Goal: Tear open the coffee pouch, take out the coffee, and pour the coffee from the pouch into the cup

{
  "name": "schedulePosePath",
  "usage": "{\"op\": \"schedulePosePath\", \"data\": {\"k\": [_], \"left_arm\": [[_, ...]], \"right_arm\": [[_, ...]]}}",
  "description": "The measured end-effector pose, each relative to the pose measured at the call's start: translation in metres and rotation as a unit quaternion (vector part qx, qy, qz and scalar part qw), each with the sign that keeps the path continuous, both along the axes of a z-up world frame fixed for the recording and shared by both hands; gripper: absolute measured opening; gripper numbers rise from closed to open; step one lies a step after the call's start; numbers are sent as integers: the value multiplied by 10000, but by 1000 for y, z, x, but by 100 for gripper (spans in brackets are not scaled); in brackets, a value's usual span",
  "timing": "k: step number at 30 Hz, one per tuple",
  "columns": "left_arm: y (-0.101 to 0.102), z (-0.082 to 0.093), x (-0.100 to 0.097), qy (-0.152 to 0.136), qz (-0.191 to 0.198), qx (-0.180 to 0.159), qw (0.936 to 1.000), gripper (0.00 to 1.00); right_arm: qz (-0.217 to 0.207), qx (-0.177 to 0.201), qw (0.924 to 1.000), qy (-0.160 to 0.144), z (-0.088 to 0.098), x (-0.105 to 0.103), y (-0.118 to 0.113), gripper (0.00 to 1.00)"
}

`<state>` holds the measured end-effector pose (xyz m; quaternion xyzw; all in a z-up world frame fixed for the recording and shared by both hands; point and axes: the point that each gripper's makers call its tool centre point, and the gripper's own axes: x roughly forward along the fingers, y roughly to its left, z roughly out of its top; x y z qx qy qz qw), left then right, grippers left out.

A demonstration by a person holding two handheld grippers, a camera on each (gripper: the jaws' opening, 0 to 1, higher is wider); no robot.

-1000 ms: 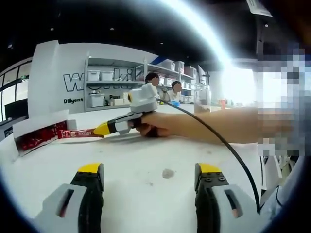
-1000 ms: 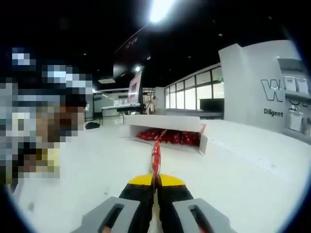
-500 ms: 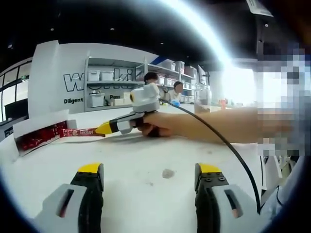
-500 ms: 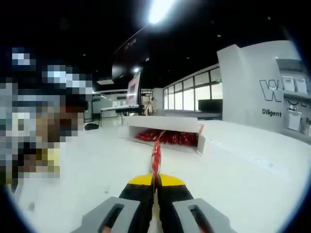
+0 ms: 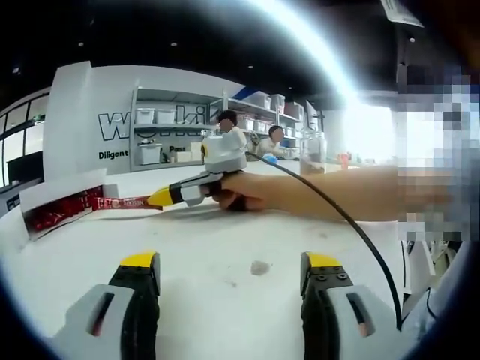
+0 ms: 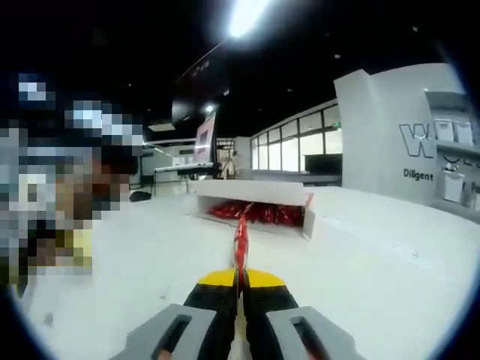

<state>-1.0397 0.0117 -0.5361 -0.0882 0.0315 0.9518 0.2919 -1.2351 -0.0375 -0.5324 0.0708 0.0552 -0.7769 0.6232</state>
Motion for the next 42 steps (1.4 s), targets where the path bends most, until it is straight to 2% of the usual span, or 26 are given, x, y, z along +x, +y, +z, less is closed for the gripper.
{"op": "schedulePosePath", "data": {"k": [12, 25, 30, 35, 42], "left_arm": [[6, -1, 5, 12, -18, 5, 10000, 78], [-5, 0, -3, 6, 24, -6, 10000, 78], [-2, 0, 0, 20, 36, -17, 10000, 78], [-12, 2, -8, -7, 34, -1, 10000, 78], [-14, 3, -10, -8, 31, -1, 10000, 78]], "right_arm": [[77, 75, 9999, -29, -3, 3, 6, 4], [30, 59, 10000, -25, -3, 5, 16, 4], [14, 98, 10000, 13, -3, 5, 16, 4], [-1, 77, 10000, -1, -2, 3, 16, 4], [-14, 66, 10000, -1, -1, 1, 17, 4]]}}
